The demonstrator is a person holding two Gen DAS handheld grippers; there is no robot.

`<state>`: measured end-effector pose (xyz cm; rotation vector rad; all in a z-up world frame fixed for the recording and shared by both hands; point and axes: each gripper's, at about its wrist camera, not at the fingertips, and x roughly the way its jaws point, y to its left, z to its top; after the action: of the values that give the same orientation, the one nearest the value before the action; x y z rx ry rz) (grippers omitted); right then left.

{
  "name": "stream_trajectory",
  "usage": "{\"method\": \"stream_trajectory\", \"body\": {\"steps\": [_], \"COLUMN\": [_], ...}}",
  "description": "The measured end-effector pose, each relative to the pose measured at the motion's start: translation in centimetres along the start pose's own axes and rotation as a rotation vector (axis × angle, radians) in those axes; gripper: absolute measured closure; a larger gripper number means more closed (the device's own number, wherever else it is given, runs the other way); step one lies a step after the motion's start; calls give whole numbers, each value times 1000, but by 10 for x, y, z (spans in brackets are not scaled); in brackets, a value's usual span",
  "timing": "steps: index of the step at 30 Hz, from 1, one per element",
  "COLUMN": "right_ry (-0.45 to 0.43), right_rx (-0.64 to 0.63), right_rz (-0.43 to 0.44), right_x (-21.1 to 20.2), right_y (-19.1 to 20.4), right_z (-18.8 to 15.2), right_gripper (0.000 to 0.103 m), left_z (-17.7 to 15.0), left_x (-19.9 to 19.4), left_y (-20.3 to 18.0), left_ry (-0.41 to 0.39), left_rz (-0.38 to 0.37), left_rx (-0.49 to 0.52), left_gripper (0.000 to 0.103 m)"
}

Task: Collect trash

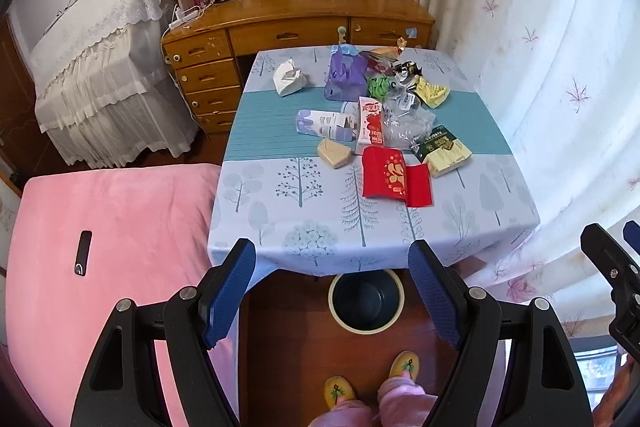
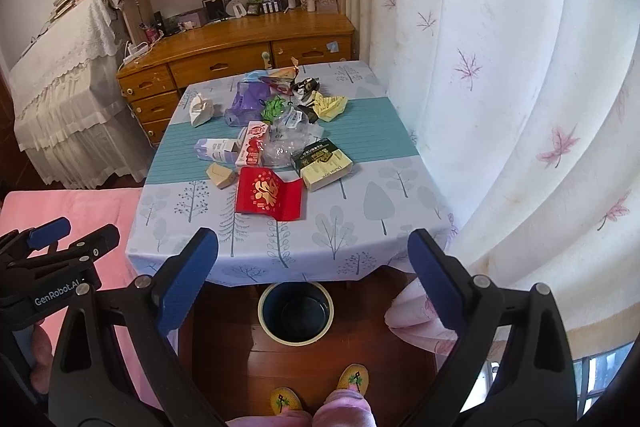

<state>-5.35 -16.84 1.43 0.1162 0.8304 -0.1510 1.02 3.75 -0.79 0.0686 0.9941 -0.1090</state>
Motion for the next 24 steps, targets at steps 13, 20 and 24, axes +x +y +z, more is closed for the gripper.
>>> {"method": "stream_trajectory", "body": {"steps": [13, 20, 24], "right_ry": [22, 33, 59], "right_rx": [2, -24, -33], "right_rz": [1, 25, 61], "right_x": [14, 37, 72], "right_y": [13, 7, -6], "right_z": [-8, 2, 21], "right_gripper": [12, 12, 12], "left_z": [3, 20, 41], "left_x": [16, 50, 84], "left_y": [-15, -32, -42], "left_ry": [-31, 6, 34], "left_rz": [-46, -58, -50], "left_rx": [85, 82, 58], "left_gripper": [26, 27, 31]}}
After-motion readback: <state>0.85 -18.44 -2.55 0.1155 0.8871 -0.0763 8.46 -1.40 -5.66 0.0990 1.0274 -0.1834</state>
